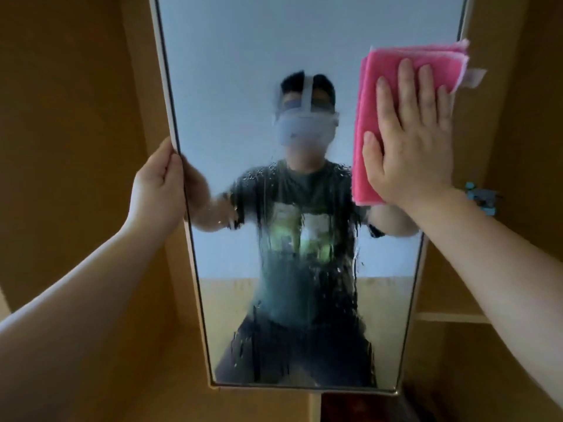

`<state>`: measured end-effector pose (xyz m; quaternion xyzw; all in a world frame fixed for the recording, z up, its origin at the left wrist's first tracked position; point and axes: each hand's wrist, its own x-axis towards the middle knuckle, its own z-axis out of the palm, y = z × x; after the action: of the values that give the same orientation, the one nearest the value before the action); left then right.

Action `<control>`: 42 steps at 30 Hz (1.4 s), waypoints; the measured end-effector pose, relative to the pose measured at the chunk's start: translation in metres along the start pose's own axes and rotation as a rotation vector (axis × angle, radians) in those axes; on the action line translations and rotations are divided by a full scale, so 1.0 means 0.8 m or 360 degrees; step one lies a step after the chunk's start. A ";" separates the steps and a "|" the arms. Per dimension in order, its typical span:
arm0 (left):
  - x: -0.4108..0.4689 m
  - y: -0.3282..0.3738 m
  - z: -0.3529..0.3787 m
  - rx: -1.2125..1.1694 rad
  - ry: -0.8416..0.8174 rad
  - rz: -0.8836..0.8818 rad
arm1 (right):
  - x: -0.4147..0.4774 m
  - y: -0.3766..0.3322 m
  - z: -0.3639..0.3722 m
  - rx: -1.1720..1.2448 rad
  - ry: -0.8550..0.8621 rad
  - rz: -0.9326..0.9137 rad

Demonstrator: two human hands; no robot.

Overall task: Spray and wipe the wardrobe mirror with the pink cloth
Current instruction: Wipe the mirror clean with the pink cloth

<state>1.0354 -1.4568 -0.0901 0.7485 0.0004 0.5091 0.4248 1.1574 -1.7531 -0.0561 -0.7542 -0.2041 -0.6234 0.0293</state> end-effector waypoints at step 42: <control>-0.061 -0.027 0.016 -0.0229 0.0157 0.0047 | -0.149 -0.034 0.037 -0.0087 -0.0029 -0.0282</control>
<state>1.0307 -1.4721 -0.1424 0.6900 -0.0263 0.5504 0.4694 1.1592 -1.7519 -0.1821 -0.7394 -0.2532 -0.6220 -0.0485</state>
